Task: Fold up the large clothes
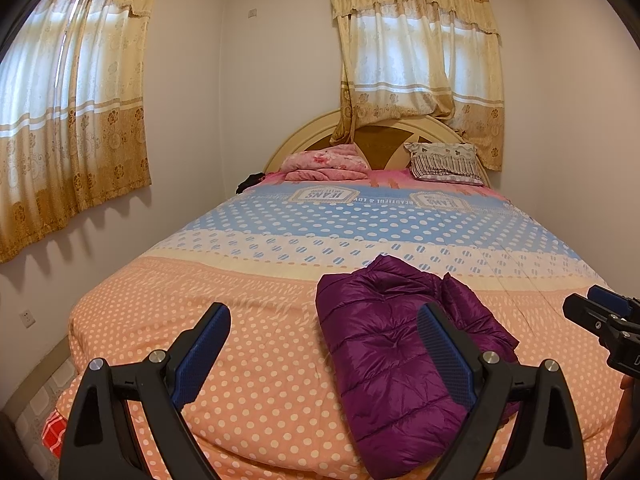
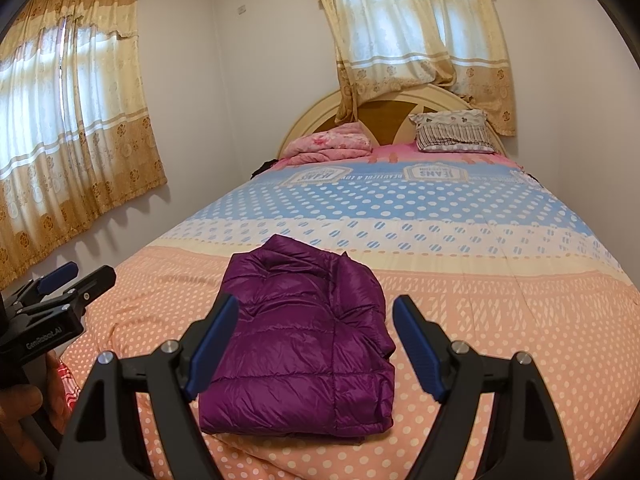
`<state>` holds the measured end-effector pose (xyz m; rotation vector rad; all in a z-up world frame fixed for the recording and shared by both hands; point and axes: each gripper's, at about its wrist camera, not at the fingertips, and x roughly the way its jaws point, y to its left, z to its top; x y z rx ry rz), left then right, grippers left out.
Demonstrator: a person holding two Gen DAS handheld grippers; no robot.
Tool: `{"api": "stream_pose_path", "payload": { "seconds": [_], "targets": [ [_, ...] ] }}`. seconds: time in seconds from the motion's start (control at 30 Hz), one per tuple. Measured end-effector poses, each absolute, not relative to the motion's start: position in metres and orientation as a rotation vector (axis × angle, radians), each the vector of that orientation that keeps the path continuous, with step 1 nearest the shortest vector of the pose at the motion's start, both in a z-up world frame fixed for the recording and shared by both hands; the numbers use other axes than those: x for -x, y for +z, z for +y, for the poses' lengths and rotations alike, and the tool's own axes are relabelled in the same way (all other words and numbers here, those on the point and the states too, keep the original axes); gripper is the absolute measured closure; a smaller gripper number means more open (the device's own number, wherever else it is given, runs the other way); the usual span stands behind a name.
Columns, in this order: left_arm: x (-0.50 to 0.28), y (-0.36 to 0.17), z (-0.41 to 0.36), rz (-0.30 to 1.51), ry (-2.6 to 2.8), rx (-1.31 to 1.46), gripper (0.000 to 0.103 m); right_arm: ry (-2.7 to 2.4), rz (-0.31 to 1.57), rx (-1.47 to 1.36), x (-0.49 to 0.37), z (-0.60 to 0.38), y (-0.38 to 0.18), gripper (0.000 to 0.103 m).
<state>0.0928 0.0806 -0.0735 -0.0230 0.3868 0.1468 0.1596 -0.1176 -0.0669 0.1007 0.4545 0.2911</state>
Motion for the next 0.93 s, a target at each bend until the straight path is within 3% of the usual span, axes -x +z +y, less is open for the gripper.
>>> {"api": "stream_pose_path", "payload": {
  "seconds": [0.93],
  "targets": [
    [-0.0997, -0.0789, 0.079, 0.398, 0.183, -0.022, 0.008, 0.295, 0.462, -0.098, -0.1577, -0.1161, -0.0708, 0.021]
  ]
}}
